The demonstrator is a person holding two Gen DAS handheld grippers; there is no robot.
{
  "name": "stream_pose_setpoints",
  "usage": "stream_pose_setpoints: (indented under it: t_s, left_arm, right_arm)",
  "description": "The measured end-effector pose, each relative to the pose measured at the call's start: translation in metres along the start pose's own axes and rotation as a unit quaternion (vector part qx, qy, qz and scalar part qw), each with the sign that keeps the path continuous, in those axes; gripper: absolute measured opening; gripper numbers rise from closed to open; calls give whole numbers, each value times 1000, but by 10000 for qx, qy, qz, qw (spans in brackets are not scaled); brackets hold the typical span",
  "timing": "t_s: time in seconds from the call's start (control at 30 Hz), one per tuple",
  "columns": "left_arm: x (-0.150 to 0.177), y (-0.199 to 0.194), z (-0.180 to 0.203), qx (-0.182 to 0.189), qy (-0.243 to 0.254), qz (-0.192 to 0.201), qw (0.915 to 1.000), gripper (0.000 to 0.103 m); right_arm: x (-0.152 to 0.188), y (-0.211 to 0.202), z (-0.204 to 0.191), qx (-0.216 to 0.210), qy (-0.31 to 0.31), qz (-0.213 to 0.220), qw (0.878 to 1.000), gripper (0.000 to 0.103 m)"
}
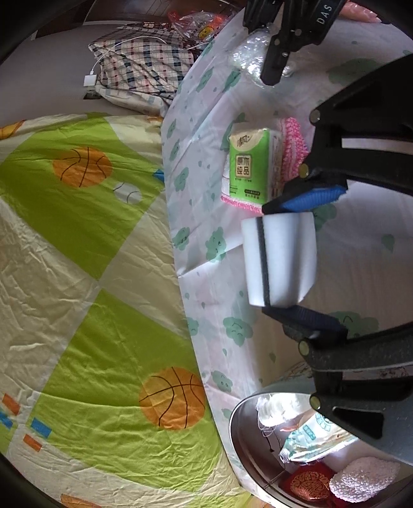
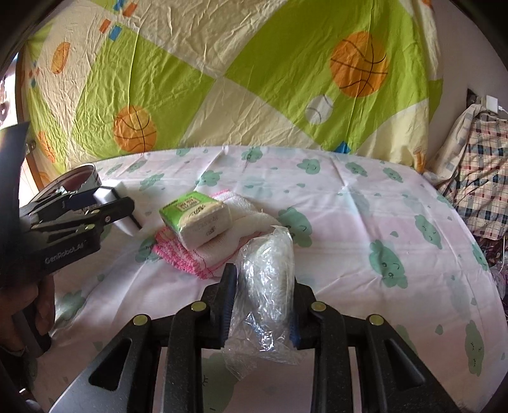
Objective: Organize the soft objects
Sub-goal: 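Grasp the white sponge with the left tool while the right tool grasps the plastic bag, then carry the white sponge with the left tool over the tin while the right tool carries the plastic bag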
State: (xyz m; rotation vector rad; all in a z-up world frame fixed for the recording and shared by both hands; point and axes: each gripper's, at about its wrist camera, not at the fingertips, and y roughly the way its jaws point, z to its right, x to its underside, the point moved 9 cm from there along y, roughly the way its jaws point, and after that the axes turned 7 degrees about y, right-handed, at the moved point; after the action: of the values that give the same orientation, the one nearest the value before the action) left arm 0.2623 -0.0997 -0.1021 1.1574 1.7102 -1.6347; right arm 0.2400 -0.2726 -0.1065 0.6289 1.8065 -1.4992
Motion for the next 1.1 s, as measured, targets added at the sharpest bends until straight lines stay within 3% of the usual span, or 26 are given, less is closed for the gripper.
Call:
stream_pose_setpoints:
  t_s: [0.33,0.7,1.1]
  left_arm:
    - [1,-44,-6,-465,71,638,9969,54]
    - [17,-69,-30,-535,-405,755,9949,54]
    - [30,-87,-46,-595,-547,829,9933,55]
  right_arm:
    - [-12,-28,5,185,94,726,9971,30]
    - [-15,-40,-26,-52,72,1119,9937,30]
    - [-18,-42,-61,-361,53,1301,9908,30]
